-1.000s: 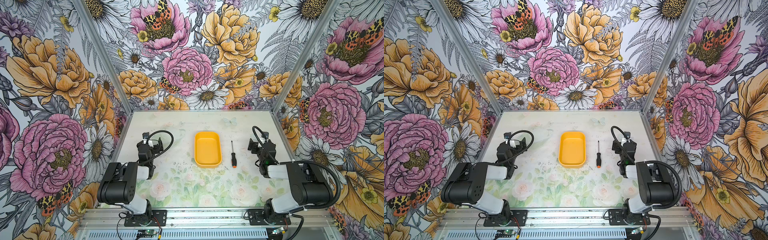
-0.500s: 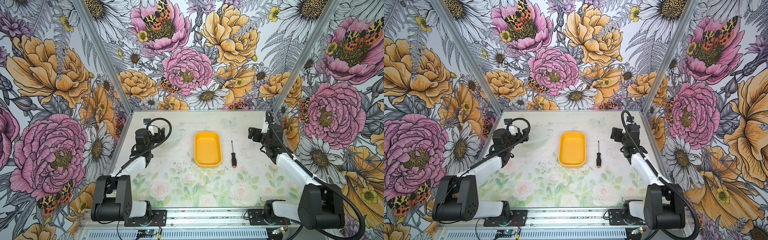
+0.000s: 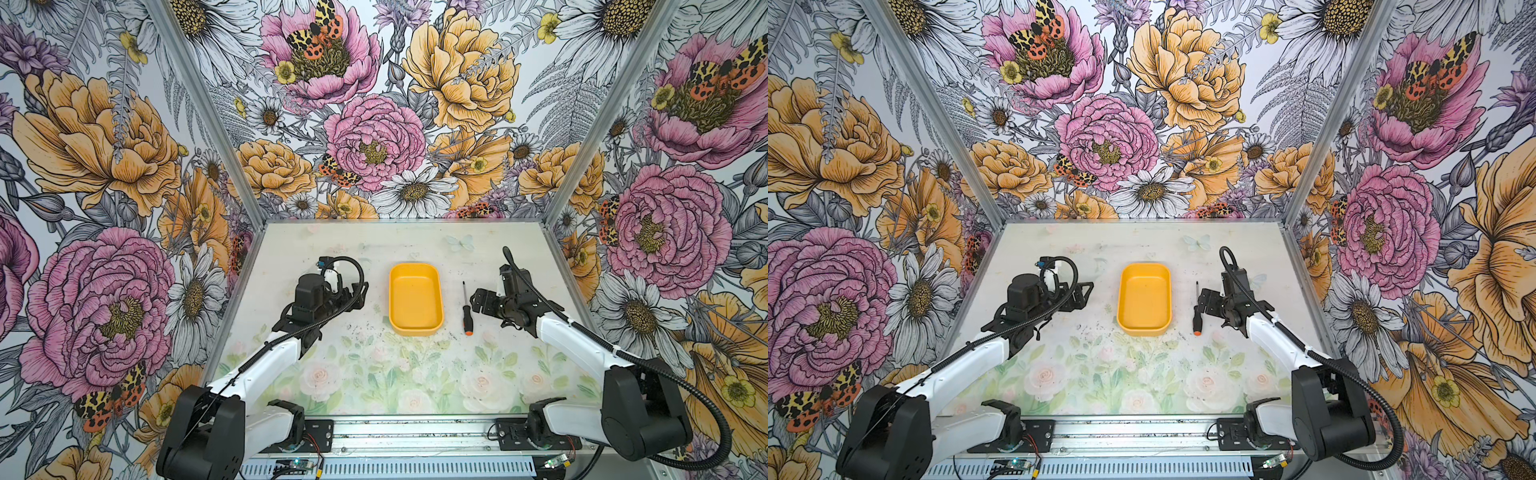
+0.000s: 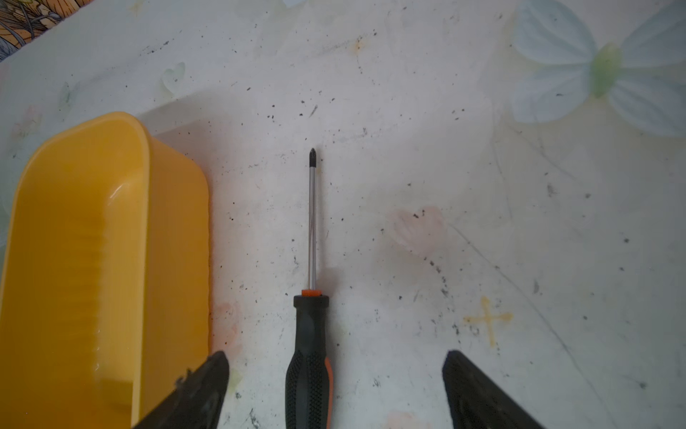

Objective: Put the screwdriver in the bin
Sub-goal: Pick up the screwdriver from the middle-right of the table.

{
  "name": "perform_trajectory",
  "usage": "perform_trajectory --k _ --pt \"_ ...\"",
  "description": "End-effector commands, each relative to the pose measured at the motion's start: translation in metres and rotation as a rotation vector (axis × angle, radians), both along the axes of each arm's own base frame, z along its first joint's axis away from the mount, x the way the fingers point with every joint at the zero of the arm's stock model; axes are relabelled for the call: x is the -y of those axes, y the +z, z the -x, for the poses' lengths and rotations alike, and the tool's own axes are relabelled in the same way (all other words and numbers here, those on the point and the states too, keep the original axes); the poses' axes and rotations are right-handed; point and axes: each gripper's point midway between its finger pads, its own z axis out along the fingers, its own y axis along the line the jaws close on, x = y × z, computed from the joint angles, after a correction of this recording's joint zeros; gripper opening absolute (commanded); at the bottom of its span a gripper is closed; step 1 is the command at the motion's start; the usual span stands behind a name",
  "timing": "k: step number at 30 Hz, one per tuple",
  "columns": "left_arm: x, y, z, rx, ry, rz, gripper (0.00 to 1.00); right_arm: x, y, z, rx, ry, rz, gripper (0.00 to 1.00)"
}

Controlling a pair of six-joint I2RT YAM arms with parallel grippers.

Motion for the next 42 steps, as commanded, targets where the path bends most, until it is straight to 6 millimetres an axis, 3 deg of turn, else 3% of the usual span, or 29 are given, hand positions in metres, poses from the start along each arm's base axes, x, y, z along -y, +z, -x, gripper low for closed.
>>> perform_trajectory --k 1,19,29,42 --pt "-0.001 -0.006 0.007 -0.037 0.052 0.05 0.99 0.005 -0.011 0.004 -0.04 -0.037 0.075 0.91" --pt "0.011 -0.026 0.014 -0.113 0.033 0.068 0.99 -0.029 -0.034 0.008 -0.11 0.057 0.139 0.74" --pt "0.016 -0.026 0.016 -0.126 0.004 0.057 0.99 -0.037 -0.05 0.008 -0.155 0.083 0.194 0.66" --pt "0.018 -0.034 0.02 -0.157 -0.006 0.047 0.99 -0.038 -0.057 0.01 -0.178 0.088 0.219 0.5"
